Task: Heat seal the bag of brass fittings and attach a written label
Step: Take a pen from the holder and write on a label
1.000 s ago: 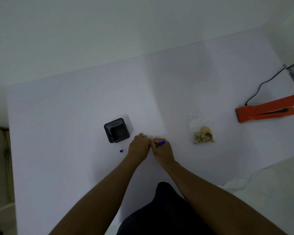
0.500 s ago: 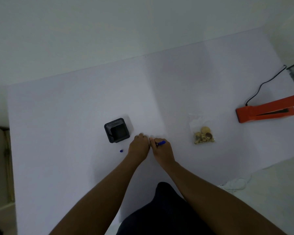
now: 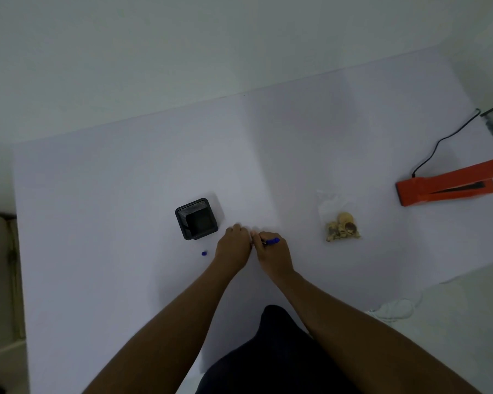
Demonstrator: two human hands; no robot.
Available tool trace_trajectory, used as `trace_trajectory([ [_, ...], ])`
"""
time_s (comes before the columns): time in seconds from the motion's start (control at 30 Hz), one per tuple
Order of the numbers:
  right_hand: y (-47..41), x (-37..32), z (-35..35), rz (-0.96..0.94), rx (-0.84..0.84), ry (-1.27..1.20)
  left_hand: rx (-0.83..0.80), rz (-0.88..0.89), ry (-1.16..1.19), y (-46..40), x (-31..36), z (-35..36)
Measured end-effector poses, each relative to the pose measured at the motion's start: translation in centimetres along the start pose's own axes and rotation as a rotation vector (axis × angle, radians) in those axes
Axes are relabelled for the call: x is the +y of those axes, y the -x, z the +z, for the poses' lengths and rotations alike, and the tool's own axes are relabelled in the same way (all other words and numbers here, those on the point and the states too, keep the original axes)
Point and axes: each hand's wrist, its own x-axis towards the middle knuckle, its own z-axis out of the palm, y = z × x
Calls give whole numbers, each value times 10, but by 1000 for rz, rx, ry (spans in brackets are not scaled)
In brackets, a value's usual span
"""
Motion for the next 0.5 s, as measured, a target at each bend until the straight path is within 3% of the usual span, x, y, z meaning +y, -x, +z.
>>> trace_trajectory([
  [0.5, 2, -3, 0, 19, 6, -32, 11, -2, 7, 1, 0, -1],
])
